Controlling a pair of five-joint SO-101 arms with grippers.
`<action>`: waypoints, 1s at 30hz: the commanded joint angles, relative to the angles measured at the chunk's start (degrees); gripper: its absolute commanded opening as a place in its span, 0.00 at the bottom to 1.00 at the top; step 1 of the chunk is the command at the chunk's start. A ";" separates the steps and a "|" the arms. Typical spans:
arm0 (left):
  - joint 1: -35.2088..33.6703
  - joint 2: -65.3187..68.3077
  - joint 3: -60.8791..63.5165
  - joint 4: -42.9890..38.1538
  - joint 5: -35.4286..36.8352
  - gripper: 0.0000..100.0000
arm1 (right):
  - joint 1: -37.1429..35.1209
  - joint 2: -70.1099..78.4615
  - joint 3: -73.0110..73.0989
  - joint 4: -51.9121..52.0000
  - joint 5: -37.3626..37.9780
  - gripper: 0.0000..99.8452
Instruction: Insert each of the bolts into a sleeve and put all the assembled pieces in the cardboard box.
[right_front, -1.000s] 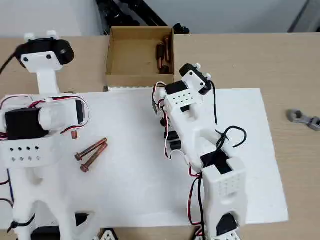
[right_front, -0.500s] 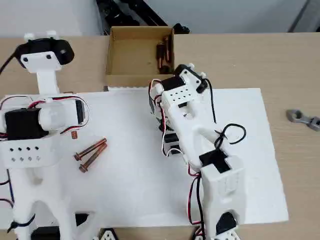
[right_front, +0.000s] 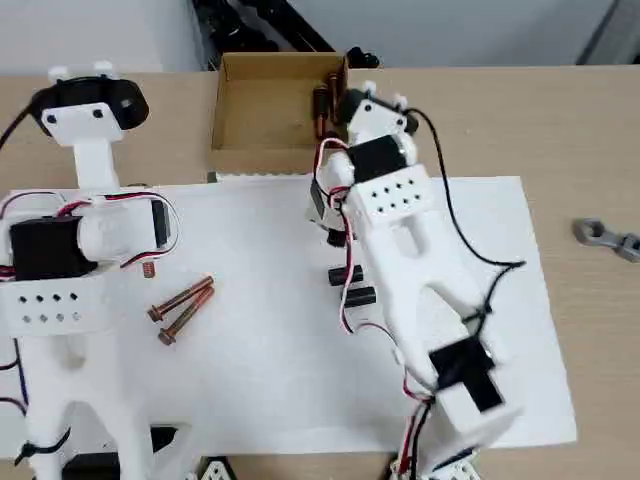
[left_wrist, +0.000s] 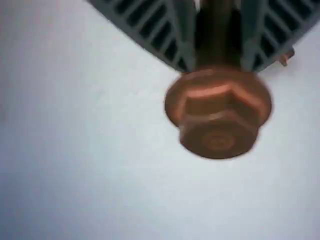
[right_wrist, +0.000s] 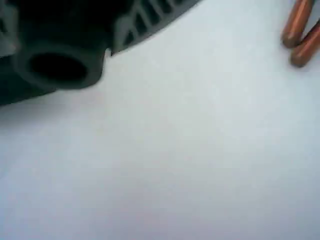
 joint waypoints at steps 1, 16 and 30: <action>0.00 -2.55 -0.40 -1.32 -0.26 0.01 | 0.57 -9.98 -2.81 0.48 6.42 0.02; 0.44 -2.55 -0.48 -7.47 -0.26 0.01 | 0.57 -37.67 -2.73 0.48 23.12 0.01; 2.99 -2.55 -0.48 -17.05 -0.09 0.01 | 0.48 -55.34 -0.44 4.44 29.10 0.01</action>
